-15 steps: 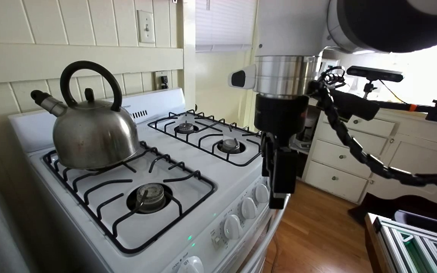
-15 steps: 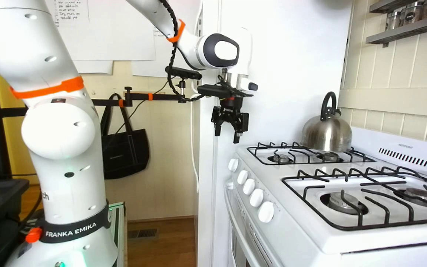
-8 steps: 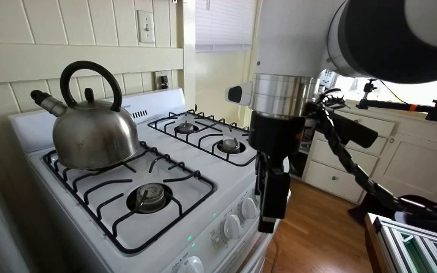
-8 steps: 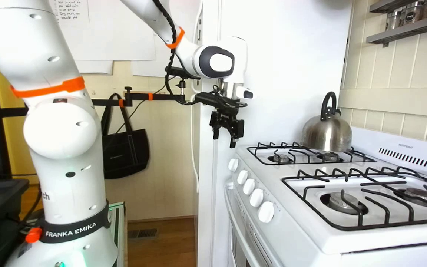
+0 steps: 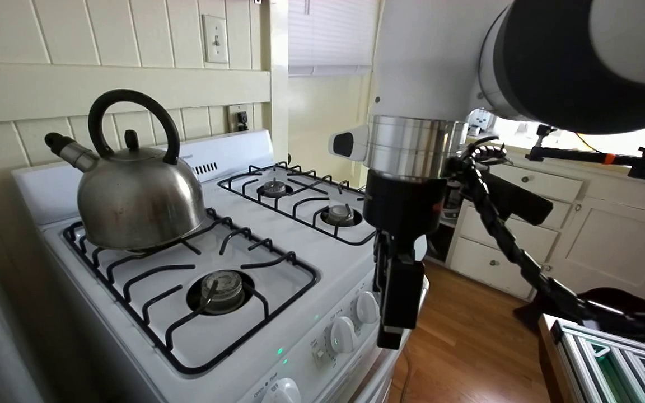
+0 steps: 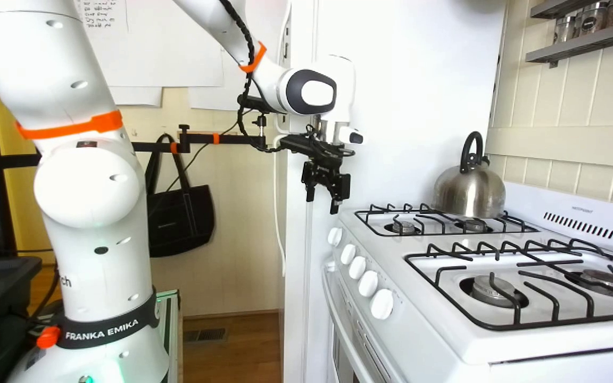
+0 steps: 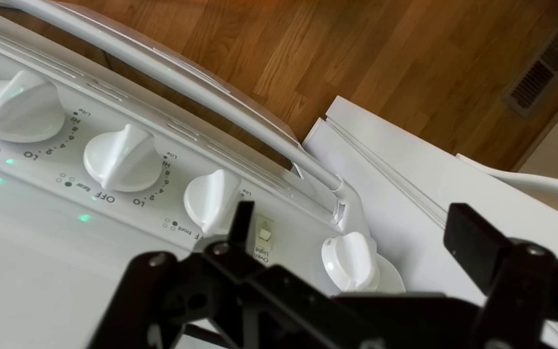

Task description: Turn the stove's second-last knob to the left

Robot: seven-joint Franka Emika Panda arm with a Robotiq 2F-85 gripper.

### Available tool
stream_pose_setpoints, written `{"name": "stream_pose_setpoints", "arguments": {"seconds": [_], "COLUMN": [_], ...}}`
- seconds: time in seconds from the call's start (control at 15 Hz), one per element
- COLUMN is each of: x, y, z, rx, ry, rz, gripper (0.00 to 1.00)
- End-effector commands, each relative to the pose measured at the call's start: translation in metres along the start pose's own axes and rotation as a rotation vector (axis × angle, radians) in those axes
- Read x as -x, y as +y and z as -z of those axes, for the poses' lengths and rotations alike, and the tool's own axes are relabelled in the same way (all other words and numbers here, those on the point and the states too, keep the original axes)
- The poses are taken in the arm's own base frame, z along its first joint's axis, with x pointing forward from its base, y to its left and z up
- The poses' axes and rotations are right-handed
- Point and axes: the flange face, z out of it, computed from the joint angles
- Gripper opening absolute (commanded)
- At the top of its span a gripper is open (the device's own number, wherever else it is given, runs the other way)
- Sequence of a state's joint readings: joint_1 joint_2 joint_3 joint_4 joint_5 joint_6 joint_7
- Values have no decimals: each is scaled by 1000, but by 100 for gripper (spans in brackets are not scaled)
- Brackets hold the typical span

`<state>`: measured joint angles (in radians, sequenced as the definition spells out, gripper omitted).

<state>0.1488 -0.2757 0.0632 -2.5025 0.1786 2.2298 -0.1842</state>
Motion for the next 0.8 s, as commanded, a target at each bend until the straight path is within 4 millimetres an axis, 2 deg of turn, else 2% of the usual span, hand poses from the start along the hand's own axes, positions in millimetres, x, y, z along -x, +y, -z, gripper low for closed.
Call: {"name": "stream_pose_setpoints", "arguments": {"seconds": [0.0,0.27,0.4,0.73], "x": [-6,-8,-6,1], "y": [-2,-6,-3,20], "z": [-11,-32,-36,-43], "rx": [-12,-28,-40,-21], "ry": [-28,-64,-64,-70], "rz": [-41,-76,-98,-261], "gripper": [100,100,100,100]}}
